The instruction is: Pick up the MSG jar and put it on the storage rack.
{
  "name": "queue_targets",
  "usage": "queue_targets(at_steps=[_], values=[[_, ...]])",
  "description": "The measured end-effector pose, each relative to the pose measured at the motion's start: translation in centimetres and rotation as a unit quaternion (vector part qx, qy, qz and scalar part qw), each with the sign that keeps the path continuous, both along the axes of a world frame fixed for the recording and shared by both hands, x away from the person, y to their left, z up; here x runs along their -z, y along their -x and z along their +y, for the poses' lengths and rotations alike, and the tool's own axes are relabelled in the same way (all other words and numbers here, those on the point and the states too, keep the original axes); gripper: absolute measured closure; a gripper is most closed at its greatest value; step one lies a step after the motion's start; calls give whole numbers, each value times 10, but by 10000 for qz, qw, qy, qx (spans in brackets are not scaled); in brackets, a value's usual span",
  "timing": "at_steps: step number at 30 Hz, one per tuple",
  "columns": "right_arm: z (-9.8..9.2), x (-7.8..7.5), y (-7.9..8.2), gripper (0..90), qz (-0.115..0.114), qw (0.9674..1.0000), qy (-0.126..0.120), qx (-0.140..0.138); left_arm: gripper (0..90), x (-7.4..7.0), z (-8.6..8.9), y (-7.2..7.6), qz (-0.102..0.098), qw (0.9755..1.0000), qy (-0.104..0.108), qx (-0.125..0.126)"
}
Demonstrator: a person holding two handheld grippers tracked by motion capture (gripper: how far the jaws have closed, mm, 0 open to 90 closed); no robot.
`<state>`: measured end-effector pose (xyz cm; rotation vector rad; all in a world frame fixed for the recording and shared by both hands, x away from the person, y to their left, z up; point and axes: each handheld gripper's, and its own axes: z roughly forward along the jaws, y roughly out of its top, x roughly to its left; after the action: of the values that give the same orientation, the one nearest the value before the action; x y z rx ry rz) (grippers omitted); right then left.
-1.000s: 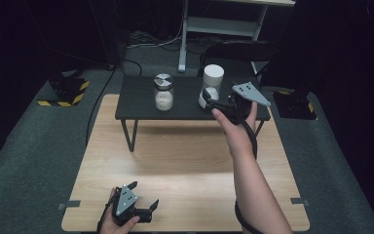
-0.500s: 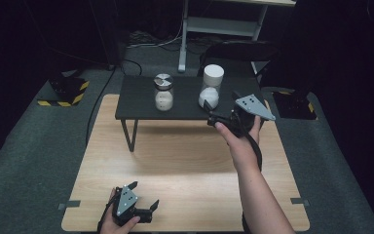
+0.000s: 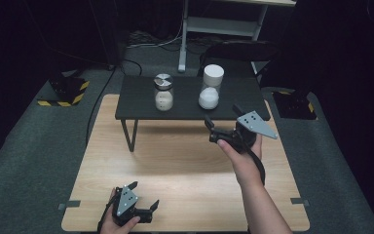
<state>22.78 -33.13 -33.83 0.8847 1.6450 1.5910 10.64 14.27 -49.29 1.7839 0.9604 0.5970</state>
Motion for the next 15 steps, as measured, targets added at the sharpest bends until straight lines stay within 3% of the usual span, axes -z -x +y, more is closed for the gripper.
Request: queue_targets(at_steps=[15], values=[[-18,26,26,1,-2,9998,79,-166,2,0,2,0,7,10000,39,0]])
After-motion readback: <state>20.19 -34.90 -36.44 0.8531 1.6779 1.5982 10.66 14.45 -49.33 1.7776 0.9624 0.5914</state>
